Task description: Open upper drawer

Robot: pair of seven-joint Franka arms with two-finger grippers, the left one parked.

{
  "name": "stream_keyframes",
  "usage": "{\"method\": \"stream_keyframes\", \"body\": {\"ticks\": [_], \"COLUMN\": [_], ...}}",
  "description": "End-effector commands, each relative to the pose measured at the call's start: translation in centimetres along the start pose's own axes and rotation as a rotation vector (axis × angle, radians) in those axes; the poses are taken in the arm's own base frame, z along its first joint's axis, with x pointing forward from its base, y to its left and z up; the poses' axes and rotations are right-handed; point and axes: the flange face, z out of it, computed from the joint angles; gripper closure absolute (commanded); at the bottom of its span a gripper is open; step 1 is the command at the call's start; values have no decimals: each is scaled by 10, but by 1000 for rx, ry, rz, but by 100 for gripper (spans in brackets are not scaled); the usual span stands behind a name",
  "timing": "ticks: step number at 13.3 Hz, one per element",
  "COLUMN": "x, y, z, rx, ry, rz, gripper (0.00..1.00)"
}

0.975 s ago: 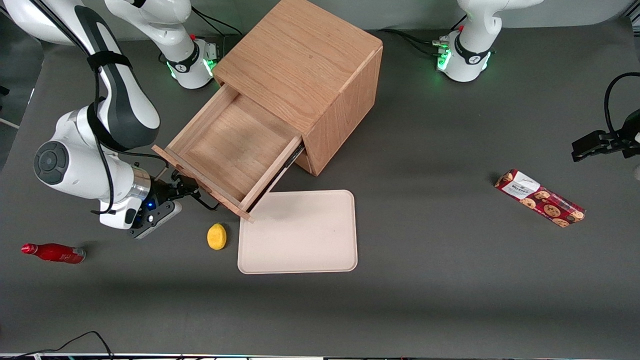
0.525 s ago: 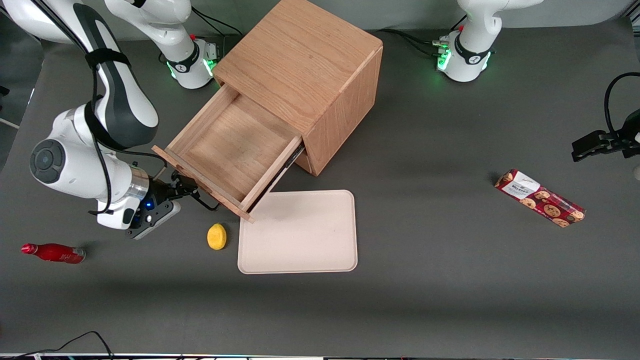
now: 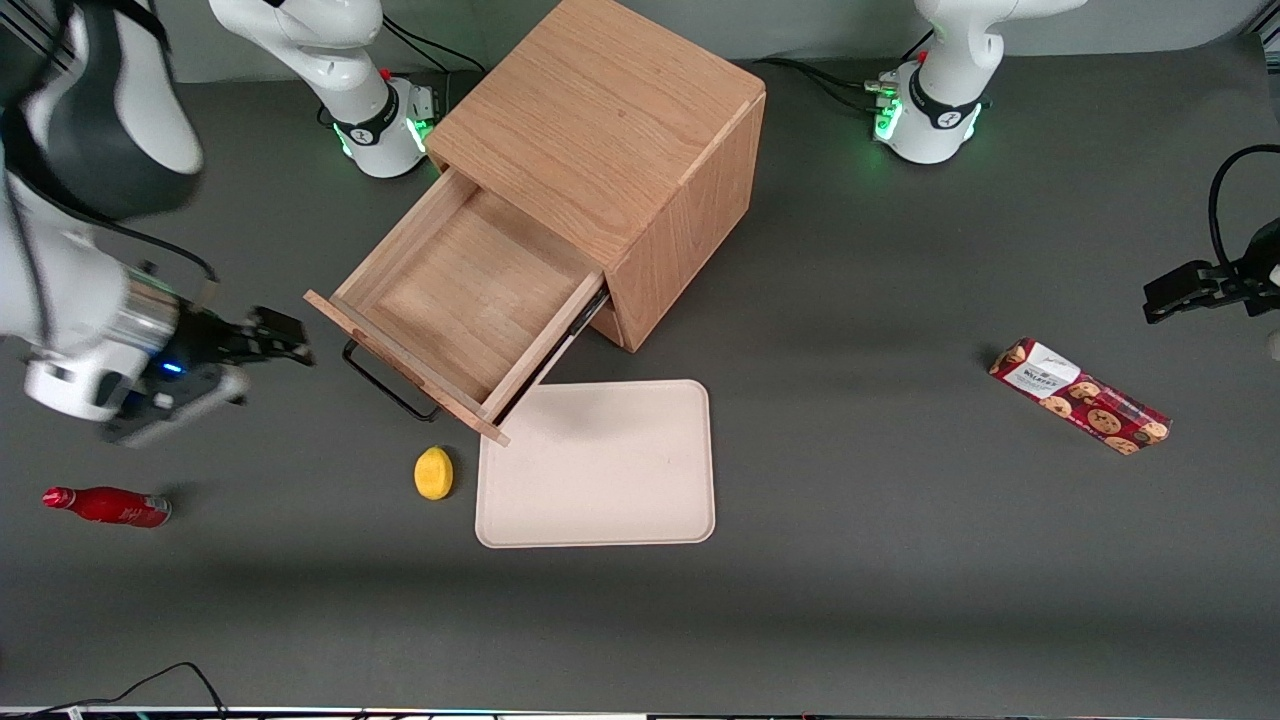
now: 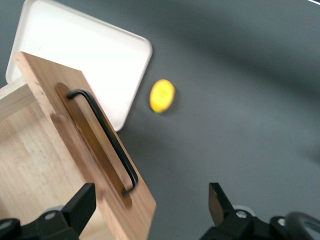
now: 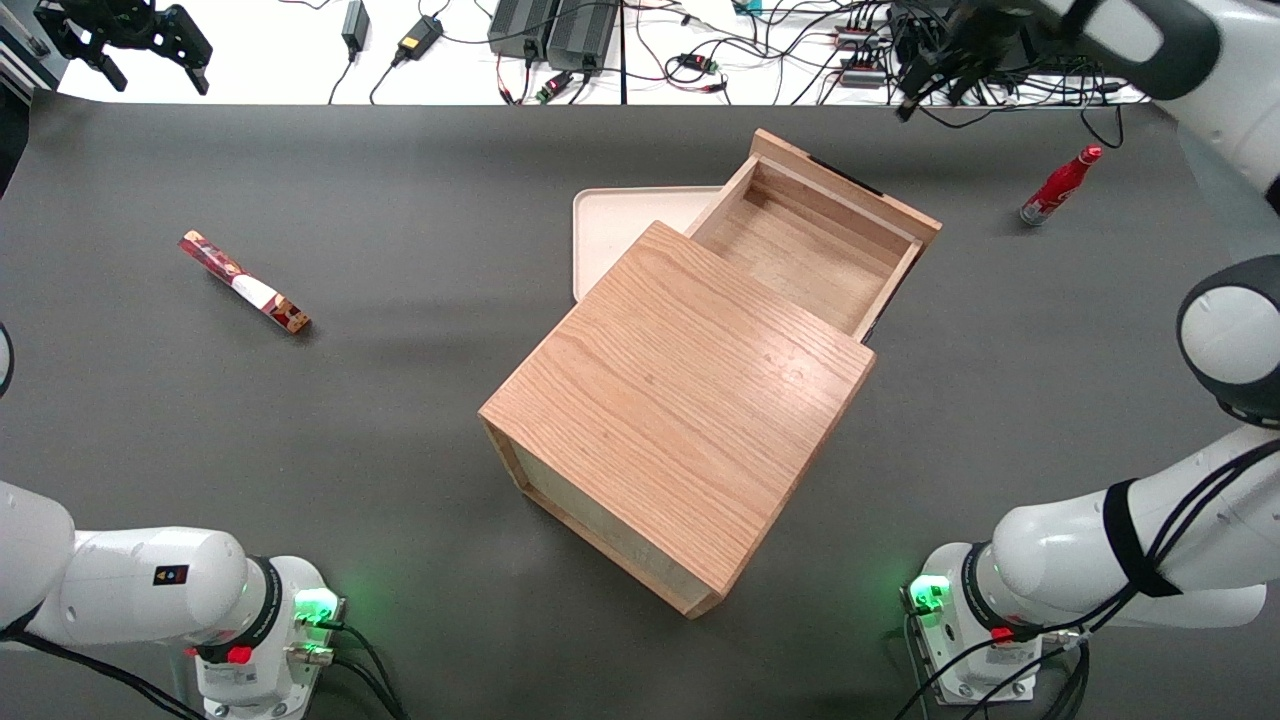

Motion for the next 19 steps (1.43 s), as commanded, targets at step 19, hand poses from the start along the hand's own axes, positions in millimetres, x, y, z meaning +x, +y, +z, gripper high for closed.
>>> {"method": "stream_keyframes", "body": {"ticks": [19], "x": [-103], "y": [47], "z": [-76], "rx": [-71], "ry": [28], "rz": [506], "gripper": [0]}}
